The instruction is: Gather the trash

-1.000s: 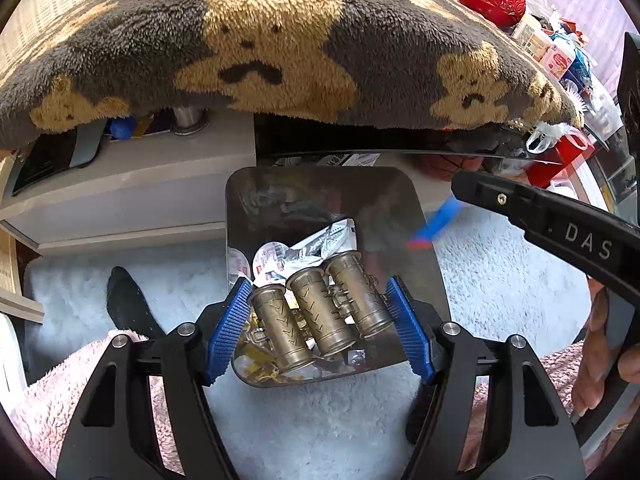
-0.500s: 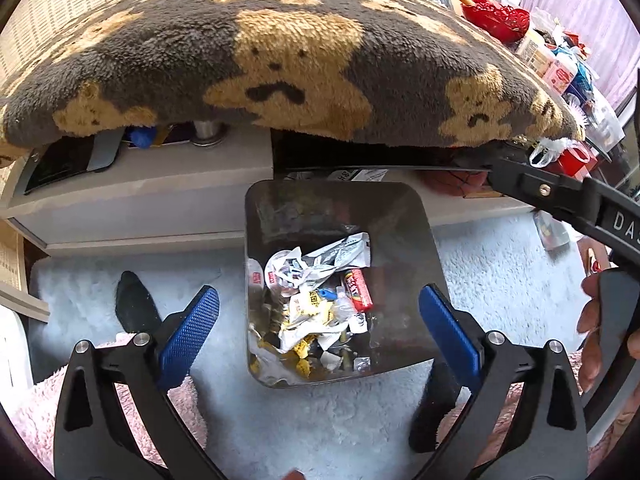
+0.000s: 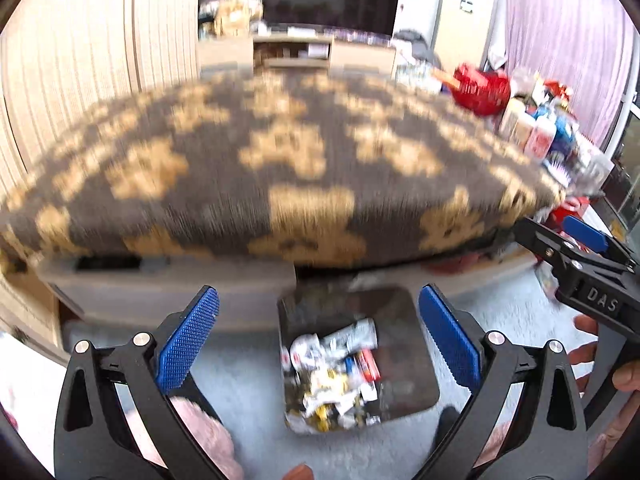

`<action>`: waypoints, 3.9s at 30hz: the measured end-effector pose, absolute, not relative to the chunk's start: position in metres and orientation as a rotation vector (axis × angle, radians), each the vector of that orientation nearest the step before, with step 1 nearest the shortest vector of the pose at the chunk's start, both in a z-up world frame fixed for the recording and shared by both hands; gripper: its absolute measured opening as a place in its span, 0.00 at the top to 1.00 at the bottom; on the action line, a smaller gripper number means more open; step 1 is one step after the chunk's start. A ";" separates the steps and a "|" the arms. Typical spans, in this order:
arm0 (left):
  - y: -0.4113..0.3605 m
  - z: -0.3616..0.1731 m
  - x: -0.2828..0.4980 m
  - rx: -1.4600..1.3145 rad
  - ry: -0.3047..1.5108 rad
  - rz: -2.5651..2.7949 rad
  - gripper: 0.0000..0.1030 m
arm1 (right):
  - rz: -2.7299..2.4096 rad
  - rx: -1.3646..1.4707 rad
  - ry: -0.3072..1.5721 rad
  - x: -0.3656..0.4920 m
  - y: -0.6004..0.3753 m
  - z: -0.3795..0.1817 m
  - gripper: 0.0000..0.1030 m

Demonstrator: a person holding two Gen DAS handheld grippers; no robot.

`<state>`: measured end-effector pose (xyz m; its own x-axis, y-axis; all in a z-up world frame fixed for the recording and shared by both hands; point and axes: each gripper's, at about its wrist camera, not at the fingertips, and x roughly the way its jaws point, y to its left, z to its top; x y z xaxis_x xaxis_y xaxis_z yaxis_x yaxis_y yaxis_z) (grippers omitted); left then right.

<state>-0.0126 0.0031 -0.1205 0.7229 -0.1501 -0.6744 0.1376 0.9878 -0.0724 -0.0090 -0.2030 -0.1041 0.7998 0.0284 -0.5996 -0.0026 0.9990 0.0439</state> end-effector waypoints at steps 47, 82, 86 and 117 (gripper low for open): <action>0.006 0.071 -0.185 -0.004 0.250 -0.105 0.08 | -0.275 -0.001 0.216 -0.197 -0.222 0.072 0.03; 0.001 0.068 -0.185 0.013 0.249 -0.116 0.08 | -0.262 0.003 0.224 -0.192 -0.216 0.072 0.03; 0.001 0.069 -0.185 0.013 0.244 -0.117 0.08 | -0.261 0.001 0.224 -0.192 -0.217 0.072 0.03; -0.002 0.068 -0.186 0.021 0.254 -0.105 0.08 | -0.258 0.008 0.237 -0.185 -0.210 0.068 0.03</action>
<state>-0.1861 -0.0022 0.0682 0.9625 -0.1010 -0.2516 0.1063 0.9943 0.0073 -0.1854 -0.2104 0.0676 0.9393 -0.2517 -0.2329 0.2537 0.9670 -0.0220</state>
